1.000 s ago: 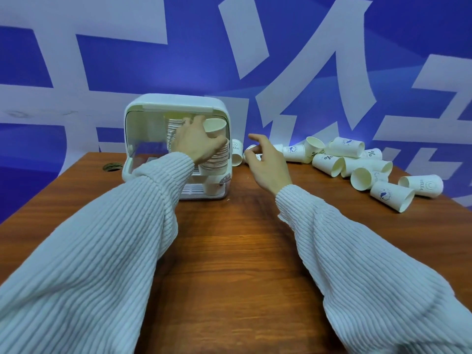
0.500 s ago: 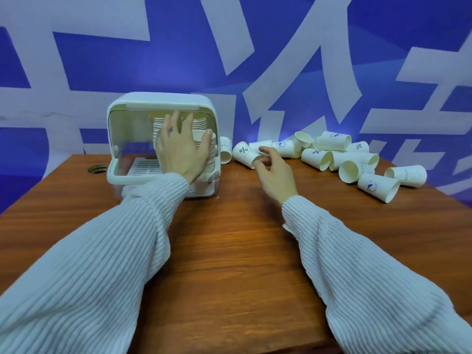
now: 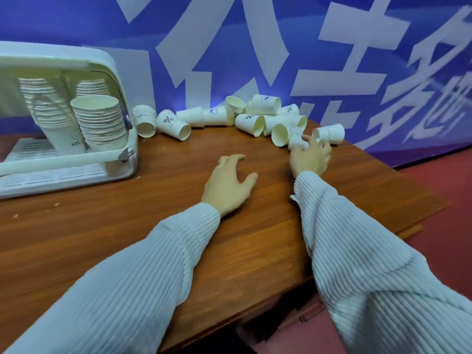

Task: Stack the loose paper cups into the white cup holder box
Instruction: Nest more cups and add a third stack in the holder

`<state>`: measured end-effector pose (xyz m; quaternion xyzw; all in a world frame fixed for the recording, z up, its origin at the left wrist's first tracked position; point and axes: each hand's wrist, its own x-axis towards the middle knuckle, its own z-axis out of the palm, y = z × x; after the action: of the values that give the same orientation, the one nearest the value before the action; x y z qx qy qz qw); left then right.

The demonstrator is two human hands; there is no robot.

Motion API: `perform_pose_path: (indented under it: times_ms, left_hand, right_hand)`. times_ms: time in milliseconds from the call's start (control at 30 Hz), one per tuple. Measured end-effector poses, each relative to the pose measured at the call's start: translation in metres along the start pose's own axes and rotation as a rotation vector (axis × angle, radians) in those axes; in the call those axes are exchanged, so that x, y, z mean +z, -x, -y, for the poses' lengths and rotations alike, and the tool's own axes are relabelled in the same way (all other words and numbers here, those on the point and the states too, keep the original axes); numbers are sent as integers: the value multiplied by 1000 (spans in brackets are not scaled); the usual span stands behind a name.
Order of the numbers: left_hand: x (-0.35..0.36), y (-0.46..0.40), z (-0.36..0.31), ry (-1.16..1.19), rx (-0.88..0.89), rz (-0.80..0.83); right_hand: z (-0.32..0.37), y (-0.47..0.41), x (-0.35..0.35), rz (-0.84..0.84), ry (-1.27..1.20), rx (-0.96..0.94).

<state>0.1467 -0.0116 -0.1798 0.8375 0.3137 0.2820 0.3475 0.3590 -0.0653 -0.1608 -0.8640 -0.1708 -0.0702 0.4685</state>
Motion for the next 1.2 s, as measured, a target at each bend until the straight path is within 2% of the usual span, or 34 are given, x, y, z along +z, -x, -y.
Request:
perform_pose_path:
  times_ms: [67,167,333,400,500,600,667,733,800,867,900,967,1033,1100,1200]
  left_hand:
    - [-2,0,1,23,3,-15]
    - [-7,-2,4,75,-27,-61]
    - [-4,2,3,-6,49,-52]
    - [-1,2,3,-69,109,-80]
    - [1,3,4,-146,152,-23]
    - [4,4,3,-224,134,111]
    - [5,4,5,-192,124,84]
    - [3,2,8,-148,110,-2]
    - [-1,2,9,-106,79,-34]
    - [-2,2,9,-89,70,-25]
    - [-2,3,9,-88,75,-15]
    - [-2,3,9,-83,79,-6]
    - [-2,2,10,-74,74,-11]
    - [-2,1,10,-67,63,-15]
    - [-2,1,10,-56,52,-15]
  right_hand:
    - [-11,-21,-8,87,19,25]
    - [-20,-34,-11,178,-91,34]
    - [-13,1,-20,-38,-313,12]
    - [-4,20,-21,97,-416,-96]
    - [11,57,-21,464,-531,-317]
    - [18,76,-20,616,-599,-403]
    - [17,79,-18,696,-589,-439]
    - [17,73,-14,632,-548,-459]
    - [14,54,-7,356,-450,-415]
    - [4,26,-3,122,-165,-367]
    - [-5,11,-2,80,9,-345]
    - [-22,-11,2,106,227,-279]
    - [-30,-23,8,173,267,-205]
    - [-29,-26,12,215,329,-209]
    - [-25,-21,12,187,405,-241]
